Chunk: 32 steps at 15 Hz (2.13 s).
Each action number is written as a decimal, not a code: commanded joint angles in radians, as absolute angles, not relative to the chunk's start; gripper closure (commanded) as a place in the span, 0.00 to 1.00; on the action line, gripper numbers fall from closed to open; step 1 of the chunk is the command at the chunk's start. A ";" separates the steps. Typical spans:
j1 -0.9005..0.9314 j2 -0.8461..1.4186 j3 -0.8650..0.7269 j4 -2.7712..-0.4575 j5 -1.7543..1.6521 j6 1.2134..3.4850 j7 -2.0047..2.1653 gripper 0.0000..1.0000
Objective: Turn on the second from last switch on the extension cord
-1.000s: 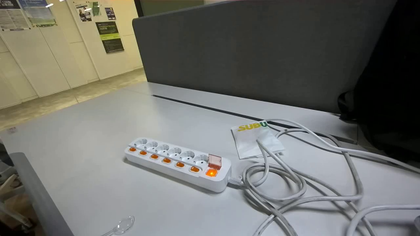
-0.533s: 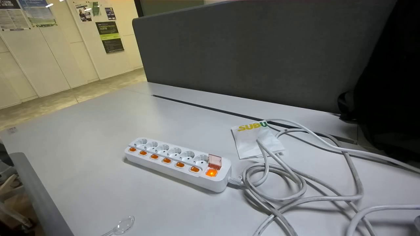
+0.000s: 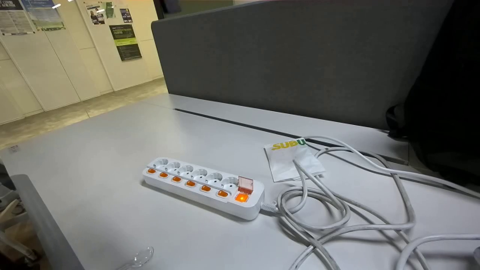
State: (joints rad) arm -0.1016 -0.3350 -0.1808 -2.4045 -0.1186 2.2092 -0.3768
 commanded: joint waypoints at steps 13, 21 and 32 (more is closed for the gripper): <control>-0.051 -0.069 -0.079 -2.569 -0.151 2.585 -0.304 0.75; -0.079 0.111 -0.102 -2.530 -0.265 2.662 -0.168 1.00; -0.077 0.167 -0.103 -2.512 -0.251 2.697 -0.166 1.00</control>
State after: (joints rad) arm -0.0818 0.1284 -0.1025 -2.5323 -0.2304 2.6603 -0.2158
